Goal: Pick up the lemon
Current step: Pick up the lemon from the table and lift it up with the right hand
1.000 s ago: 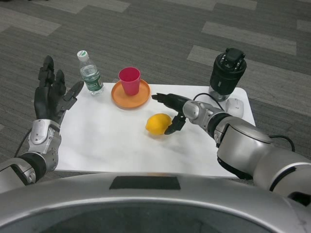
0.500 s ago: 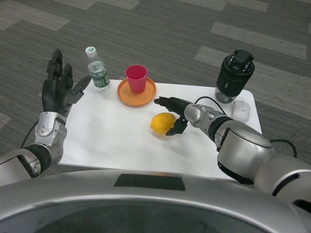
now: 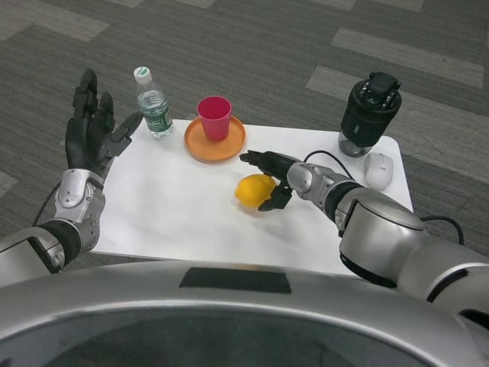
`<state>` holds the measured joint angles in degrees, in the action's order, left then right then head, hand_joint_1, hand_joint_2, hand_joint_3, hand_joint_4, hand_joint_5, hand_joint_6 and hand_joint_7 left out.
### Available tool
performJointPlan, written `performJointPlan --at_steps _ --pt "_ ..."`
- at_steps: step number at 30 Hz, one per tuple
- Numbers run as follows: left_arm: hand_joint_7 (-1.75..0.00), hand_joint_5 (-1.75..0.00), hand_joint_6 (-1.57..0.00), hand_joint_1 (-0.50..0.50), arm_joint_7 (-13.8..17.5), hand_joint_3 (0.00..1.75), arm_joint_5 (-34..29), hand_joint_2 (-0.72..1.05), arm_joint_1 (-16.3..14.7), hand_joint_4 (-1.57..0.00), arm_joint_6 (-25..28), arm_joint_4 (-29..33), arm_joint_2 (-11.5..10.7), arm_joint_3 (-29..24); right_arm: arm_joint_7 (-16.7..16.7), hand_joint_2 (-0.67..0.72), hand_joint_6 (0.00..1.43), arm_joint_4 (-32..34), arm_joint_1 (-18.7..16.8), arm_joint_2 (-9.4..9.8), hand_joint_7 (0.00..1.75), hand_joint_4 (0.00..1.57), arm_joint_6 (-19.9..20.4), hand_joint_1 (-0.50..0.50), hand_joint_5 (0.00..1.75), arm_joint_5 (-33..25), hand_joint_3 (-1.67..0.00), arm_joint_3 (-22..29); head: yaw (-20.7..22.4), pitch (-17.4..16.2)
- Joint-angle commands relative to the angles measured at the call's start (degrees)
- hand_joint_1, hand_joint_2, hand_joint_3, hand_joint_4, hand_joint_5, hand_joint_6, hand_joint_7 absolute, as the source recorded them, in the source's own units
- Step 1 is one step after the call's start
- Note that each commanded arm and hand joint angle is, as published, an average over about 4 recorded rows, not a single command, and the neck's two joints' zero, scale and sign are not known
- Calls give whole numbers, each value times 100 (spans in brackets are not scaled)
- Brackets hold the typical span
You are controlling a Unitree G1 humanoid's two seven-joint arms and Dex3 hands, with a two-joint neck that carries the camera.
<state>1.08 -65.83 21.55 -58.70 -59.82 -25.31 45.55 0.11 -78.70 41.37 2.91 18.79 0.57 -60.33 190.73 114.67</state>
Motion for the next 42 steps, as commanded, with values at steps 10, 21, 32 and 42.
performJointPlan --at_steps 10,21,32,42 --pt "0 0 0 50 -2 9 9 87 95 0 -10 67 -17 -19 -170 -54 0 -57 -32 -36 49 0 -33 -29 175 -49 -119 -234 87 -63" --pt "0 0 0 50 -2 9 17 87 81 0 -10 72 -26 -37 -205 -54 0 -66 -32 -36 96 0 -24 -29 175 -53 -125 -217 133 -81" --pt "0 0 0 50 -2 9 17 87 48 0 -19 94 -35 -66 -319 -60 15 -66 -69 -40 140 8 -11 -25 175 -66 -127 -137 116 -64" --pt "0 0 0 50 -2 9 37 87 -35 0 -43 144 -53 -138 -218 -60 17 4 -320 28 140 8 35 -25 175 -33 -127 276 29 -15"
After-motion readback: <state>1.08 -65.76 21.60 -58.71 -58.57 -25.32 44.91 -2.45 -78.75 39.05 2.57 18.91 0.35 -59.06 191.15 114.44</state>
